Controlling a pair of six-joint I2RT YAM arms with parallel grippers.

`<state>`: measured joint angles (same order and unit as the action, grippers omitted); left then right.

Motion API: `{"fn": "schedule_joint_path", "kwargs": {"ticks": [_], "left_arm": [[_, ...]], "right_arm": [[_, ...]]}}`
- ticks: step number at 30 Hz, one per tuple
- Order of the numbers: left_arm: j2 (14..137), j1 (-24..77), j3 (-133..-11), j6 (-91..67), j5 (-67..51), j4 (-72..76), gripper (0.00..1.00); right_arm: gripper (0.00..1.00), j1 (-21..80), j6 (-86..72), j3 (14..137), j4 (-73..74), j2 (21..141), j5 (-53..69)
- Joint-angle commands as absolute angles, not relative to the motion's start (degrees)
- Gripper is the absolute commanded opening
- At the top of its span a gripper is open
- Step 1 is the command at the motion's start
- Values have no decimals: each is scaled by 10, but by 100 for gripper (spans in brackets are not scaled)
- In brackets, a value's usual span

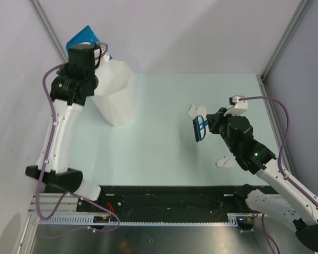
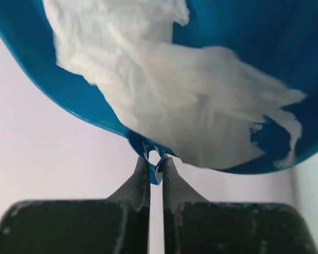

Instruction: Sweep away the paper scraps from the table

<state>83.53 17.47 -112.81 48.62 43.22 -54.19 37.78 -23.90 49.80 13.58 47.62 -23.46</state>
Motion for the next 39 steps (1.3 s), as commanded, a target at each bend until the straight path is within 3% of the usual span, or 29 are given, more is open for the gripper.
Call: {"fn": "schedule_joint_path", "kwargs": {"ticks": [1, 6, 13, 25, 29, 34, 39], "left_arm": [[912, 152, -1205, 667, 601, -538, 0], [999, 152, -1298, 808, 725, -510, 0], [1046, 161, -1276, 864, 800, -506, 0], [1049, 179, -1298, 867, 792, -500, 0], [1024, 206, -1339, 845, 688, -504, 0], [905, 285, -1159, 731, 585, -505, 0], [804, 375, -958, 620, 536, -512, 0]], "right_arm": [[0, 387, -240, 485, 126, 471, -236], [0, 402, -237, 485, 122, 481, -237], [0, 412, -227, 483, 127, 474, -253], [0, 403, -122, 479, 84, 480, -287], [0, 362, -56, 479, 68, 522, -321], [0, 315, -18, 483, 61, 590, -406], [0, 307, -107, 495, 203, 564, -504]]}}
